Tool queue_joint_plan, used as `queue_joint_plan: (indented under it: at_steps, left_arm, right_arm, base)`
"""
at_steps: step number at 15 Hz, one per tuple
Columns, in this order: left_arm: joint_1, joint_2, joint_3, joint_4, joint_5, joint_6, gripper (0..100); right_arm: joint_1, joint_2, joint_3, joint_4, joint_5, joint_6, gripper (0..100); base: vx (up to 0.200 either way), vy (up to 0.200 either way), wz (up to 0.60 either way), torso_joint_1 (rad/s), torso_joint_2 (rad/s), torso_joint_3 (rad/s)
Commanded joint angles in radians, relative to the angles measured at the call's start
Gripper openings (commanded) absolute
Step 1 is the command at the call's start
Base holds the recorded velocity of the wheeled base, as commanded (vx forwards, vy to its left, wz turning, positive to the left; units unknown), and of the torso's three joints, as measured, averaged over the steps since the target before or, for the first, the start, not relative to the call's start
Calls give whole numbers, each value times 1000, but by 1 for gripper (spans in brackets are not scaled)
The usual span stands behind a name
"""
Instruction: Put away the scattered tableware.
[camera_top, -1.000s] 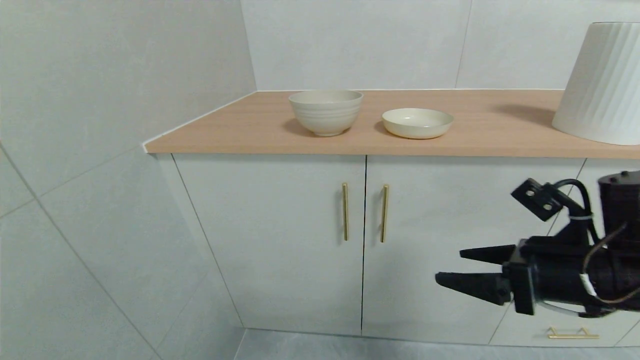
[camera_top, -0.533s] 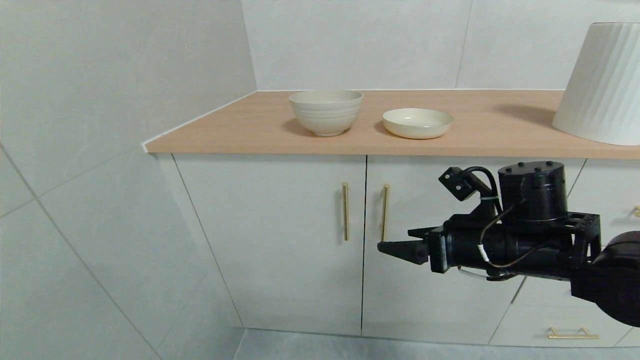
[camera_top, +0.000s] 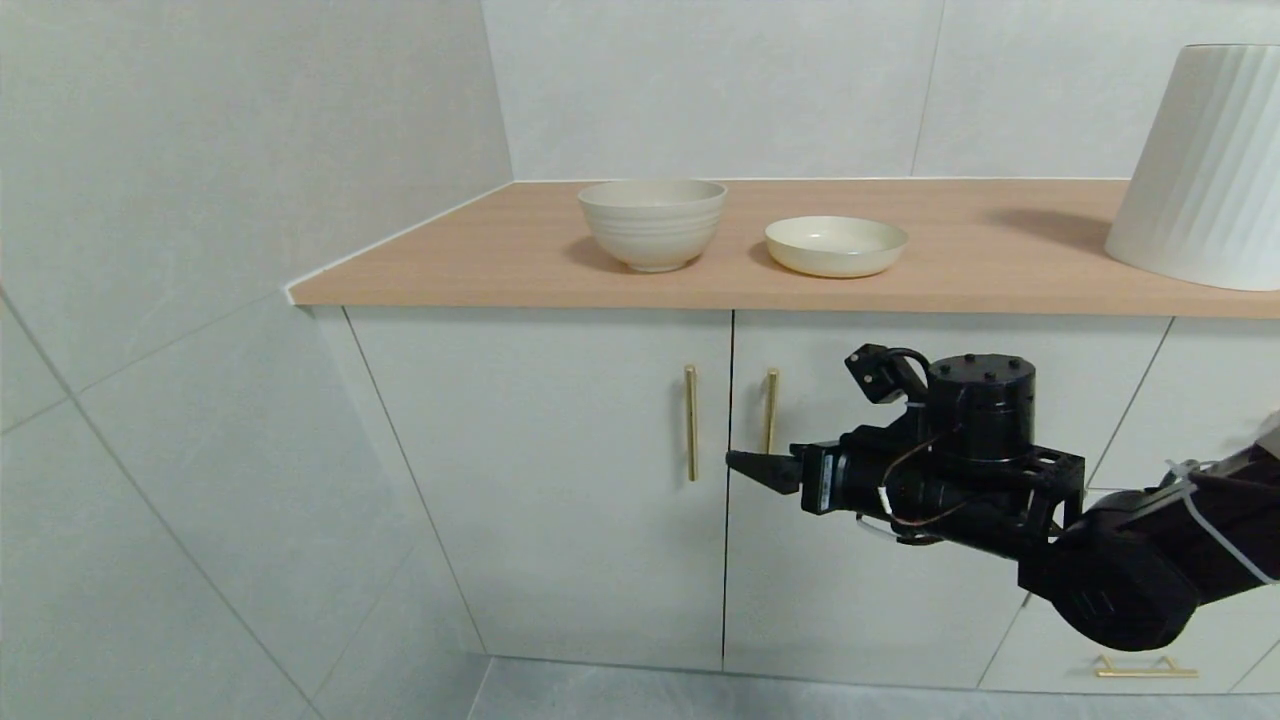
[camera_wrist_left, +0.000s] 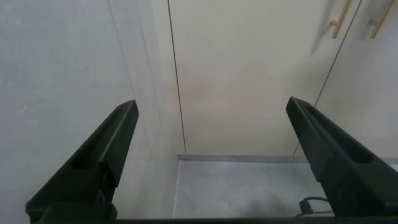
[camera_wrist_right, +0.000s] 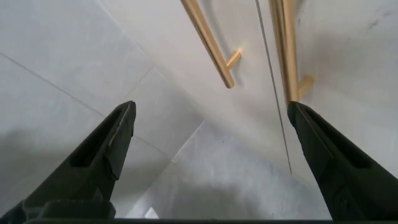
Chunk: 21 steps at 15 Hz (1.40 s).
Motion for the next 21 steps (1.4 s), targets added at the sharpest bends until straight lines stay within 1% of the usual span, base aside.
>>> queue_joint_plan:
  at_steps: [1,4,6,10,12,17,20,21]
  left_arm:
    - [0,0,0,0,0,0,100]
    - [0,0,0,0,0,0,100]
    - [0,0,0,0,0,0,100]
    - [0,0,0,0,0,0,100]
    - [0,0,0,0,0,0,100]
    - [0,0,0,0,0,0,100]
    - [0,0,0,0,0,0,100]
    - [0,0,0,0,0,0,100]
  right_arm:
    - [-2,37,-20,-5,-7,2,100]
    - [-5,73,-49,-28,-10,4,100]
    - [-10,108,-60,-86,-33,7,100]
    - [-10,160,-84,-121,-59,33,100]
    - [-10,171,-83,-183,-54,61,100]
    - [-7,191,-86,-186,-47,88,100]
    - [-5,180,-83,-187,0,159,100]
    - [-5,178,-81,-187,7,160,100]
  base:
    - [0,0,0,0,0,0]
    - [0,0,0,0,0,0]
    - [0,0,0,0,0,0]
    - [0,0,0,0,0,0]
    - [0,0,0,0,0,0]
    - [0,0,0,0,0,0]
    - [0,0,0,0,0,0]
    - [0,0,0,0,0,0]
